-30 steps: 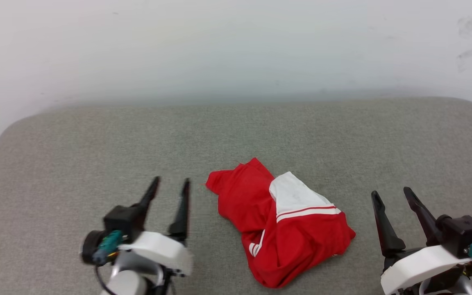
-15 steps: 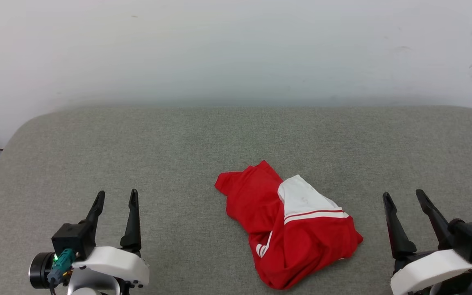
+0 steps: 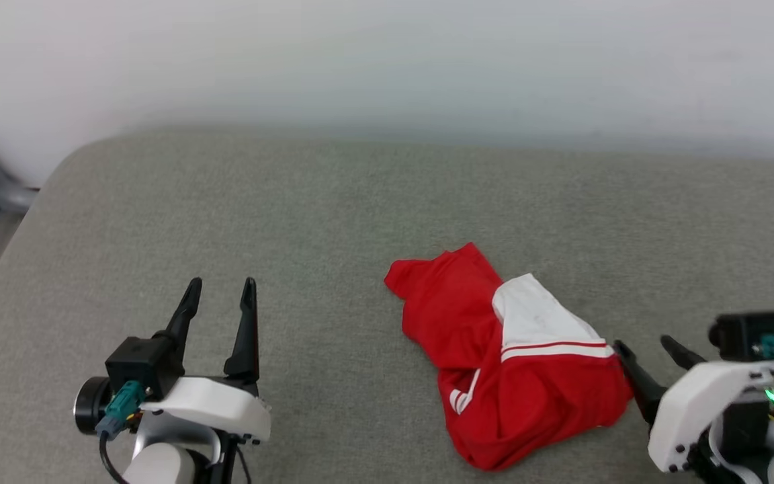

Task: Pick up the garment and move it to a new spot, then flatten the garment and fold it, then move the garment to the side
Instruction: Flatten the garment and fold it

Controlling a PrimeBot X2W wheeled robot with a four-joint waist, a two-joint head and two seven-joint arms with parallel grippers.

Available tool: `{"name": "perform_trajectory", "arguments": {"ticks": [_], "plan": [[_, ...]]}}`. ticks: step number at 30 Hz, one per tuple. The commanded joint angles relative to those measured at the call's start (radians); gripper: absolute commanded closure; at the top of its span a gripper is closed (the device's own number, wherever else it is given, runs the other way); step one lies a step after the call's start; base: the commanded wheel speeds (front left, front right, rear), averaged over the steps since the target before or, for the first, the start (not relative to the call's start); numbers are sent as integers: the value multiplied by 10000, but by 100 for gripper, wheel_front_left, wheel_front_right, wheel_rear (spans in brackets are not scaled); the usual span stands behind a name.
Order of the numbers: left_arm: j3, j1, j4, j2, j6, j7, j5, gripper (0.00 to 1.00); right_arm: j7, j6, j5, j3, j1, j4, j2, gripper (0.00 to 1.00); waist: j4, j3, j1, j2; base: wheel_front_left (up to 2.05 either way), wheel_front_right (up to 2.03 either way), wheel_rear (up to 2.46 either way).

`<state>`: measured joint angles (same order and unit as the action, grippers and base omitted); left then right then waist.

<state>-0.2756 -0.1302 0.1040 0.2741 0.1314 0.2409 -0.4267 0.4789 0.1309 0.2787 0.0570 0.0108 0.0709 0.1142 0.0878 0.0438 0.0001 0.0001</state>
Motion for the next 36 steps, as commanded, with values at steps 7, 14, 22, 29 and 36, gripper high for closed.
{"name": "perform_trajectory", "arguments": {"ticks": [7, 14, 22, 29, 36], "plan": [[-98, -629, 144, -365, -222, 186, 52, 0, 1880, -5, 705, -1564, 1499, 43, 1183, 0, 705, 1057, -1, -1, 0, 0, 0], [9, -1139, 467, -679, -416, 244, 175, 0, 2804, -3, 1159, -2560, 2499, -497, 1890, 0, 969, 1669, -1, -1, 0, 0, 0], [433, -1168, 653, -889, -567, 250, 386, 0, 2412, -3, 1326, -2655, 2923, -384, 2245, 100, 729, 1745, -1, -1, 0, 0, 0], [691, -1082, 777, -881, -735, 242, 563, 0, 1621, -5, 943, -1268, 2796, -427, 1946, 100, 162, 1426, -1, -1, 0, 0, 0], [816, -875, 845, -821, -730, 243, 657, 0, 849, -5, 401, 1576, 1644, -811, 1227, 100, -421, 1154, -1, -1, 0, 0, 0]]}}
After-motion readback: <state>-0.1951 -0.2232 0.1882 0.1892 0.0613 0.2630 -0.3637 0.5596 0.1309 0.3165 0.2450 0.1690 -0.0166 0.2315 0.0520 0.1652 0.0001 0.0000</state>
